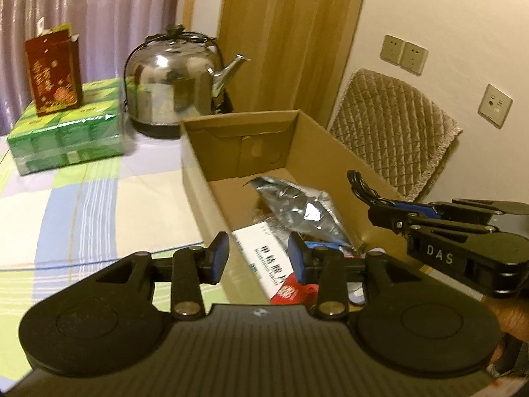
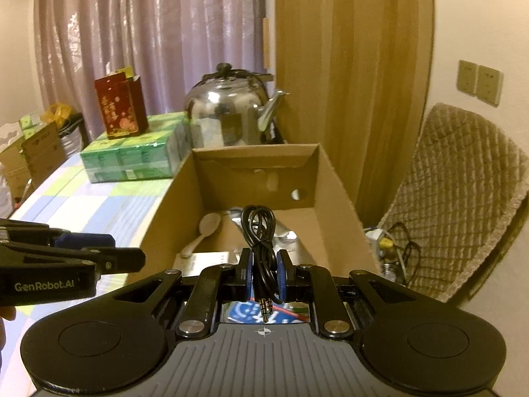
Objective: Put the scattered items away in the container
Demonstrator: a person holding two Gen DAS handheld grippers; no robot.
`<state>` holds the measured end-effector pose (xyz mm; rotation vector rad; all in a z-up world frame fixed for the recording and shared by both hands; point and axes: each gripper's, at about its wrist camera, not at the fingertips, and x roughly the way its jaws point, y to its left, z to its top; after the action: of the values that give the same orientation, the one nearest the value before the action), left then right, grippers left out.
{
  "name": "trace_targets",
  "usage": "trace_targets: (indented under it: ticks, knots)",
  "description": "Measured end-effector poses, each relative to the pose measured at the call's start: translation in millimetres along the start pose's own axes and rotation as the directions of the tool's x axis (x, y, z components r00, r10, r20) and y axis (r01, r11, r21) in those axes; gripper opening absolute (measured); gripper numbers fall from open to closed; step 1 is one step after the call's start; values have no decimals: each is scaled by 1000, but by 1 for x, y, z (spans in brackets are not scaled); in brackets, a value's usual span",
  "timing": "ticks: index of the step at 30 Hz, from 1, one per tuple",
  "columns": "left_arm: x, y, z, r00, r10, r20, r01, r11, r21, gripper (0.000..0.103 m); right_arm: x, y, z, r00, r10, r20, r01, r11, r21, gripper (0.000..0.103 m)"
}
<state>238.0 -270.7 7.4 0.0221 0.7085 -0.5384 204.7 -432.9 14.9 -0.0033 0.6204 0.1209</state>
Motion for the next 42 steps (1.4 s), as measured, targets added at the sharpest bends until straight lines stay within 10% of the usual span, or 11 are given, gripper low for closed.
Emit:
trace_targets:
  ticks: [4,7,11,21,42]
  knots:
    - [-1,6,-6,1000,8,-7,-8,1000,-15,36,7,3,0,1000,15,-2,-15,1000,-1,13]
    - [-4,9,-10,1000,12,-7,-12,1000,-22,39,5,1,-1,1000,13,5,-13,1000,24,40]
    - [-11,9,-15,1000,19,-4,-19,999,-26,49,-10,-2,-5,1000,4,15,-5,999,47,47]
    - [-53,-1,-38,999,38,-5,-39,996,-75,99,-74,8,-29,998,-57,-2,57,995,78,100]
    - [-189,-27,-93,995,98,6,-97,992,-84,102,-202,45,-83,996,-81,-33,83,995,61,101]
